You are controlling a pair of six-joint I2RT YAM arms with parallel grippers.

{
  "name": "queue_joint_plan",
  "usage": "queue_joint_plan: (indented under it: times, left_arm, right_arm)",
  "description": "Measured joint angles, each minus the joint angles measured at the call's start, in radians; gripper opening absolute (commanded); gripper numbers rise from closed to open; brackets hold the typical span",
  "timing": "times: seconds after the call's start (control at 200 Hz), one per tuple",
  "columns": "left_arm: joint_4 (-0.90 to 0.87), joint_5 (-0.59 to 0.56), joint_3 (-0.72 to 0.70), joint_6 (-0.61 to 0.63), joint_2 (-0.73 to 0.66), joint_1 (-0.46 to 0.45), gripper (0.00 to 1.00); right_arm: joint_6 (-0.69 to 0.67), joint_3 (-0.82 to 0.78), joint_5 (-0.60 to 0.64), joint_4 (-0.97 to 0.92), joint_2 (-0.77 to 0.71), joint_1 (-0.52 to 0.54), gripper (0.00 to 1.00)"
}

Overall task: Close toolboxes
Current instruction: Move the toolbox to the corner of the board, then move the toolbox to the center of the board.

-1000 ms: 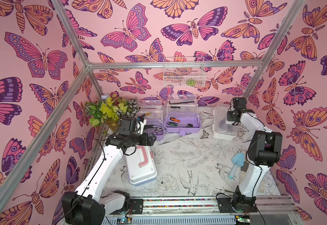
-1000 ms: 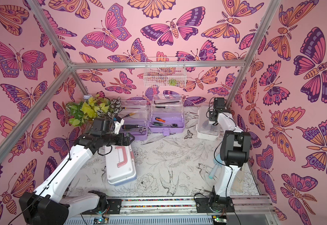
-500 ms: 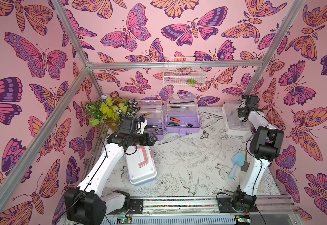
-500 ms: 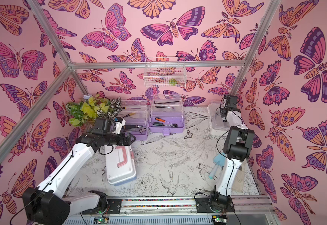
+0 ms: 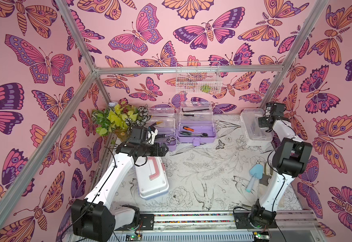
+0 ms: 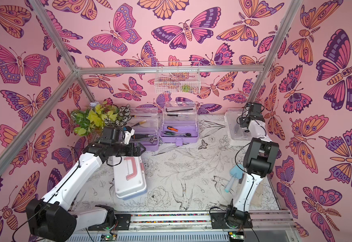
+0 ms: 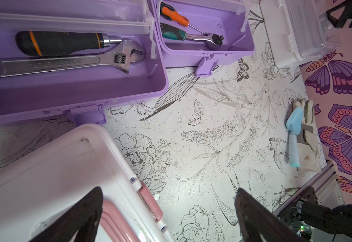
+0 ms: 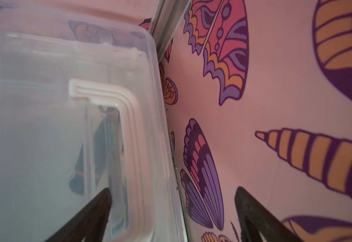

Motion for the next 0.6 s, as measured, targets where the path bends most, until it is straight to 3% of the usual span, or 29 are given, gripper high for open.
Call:
queue_joint_plan:
  times: [0.355,0.501,0.596]
  left_arm:
    - [0.021,-0.027,-0.016,0.000,-0.017,0.008,1.00]
    - [0.024,-0.045,-0.018,0.000,-0.032,0.013,1.00]
    - [0.025,-0.061,-0.018,0.000,-0.039,0.014,1.00]
  right_arm:
    - [0.084,-0.254,0.052,0.066,-0.188,0.098,0.97]
    - [0.186,-0.508,0.050,0.129,-0.382,0.139,0.95]
    - [0.277,-0.647,0.052,0.105,-0.539,0.259,0.93]
